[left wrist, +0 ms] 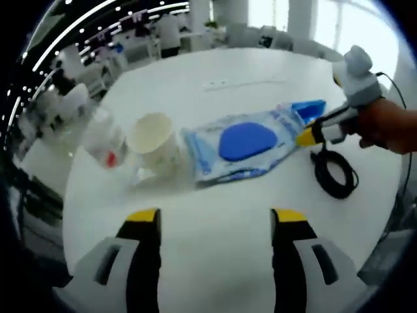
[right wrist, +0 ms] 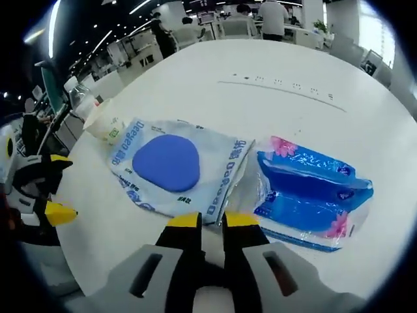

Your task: Arrange the tabletop items into an orderly group along one side of the table until the central work area is clear of visible clutter.

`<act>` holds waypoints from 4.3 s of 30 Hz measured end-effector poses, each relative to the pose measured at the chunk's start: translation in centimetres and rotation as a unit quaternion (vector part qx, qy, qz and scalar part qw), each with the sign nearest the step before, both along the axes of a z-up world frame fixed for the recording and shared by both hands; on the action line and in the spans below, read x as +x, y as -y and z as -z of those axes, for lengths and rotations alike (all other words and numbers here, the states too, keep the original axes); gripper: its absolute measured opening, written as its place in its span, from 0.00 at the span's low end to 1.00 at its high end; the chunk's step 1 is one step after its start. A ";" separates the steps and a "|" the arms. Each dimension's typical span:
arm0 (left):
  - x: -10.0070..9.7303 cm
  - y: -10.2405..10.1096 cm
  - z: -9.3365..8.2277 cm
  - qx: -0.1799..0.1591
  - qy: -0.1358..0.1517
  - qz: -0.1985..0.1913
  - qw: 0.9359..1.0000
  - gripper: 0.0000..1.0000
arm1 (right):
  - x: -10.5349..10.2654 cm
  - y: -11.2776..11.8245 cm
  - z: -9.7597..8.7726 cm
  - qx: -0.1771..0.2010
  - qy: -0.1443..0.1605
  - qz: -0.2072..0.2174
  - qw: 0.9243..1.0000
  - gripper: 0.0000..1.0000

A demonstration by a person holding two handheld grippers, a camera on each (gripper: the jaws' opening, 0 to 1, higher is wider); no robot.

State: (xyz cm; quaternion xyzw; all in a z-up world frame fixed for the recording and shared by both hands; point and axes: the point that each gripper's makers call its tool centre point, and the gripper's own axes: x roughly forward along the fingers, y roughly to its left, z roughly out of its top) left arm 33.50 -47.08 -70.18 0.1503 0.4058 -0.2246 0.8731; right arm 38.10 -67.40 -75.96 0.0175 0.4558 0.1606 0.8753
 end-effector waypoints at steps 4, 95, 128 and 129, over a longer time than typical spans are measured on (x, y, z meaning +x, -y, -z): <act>-1.2 -0.1 -1.1 -0.014 0.008 0.008 1.000 0.70 | 0.3 0.2 0.0 0.001 0.002 0.007 1.000 0.10; -13.4 -6.6 -4.5 -0.084 -0.001 0.015 0.996 0.80 | -2.9 12.9 -6.3 -0.071 0.086 0.080 0.991 0.34; -13.1 -8.1 -4.4 -0.113 -0.010 -0.037 0.993 0.74 | 2.3 18.5 -0.6 -0.092 0.070 0.062 0.991 0.02; -13.1 -8.1 -4.4 -0.114 -0.010 -0.037 0.993 0.74 | 0.4 17.0 -0.9 -0.067 0.039 0.064 0.995 0.02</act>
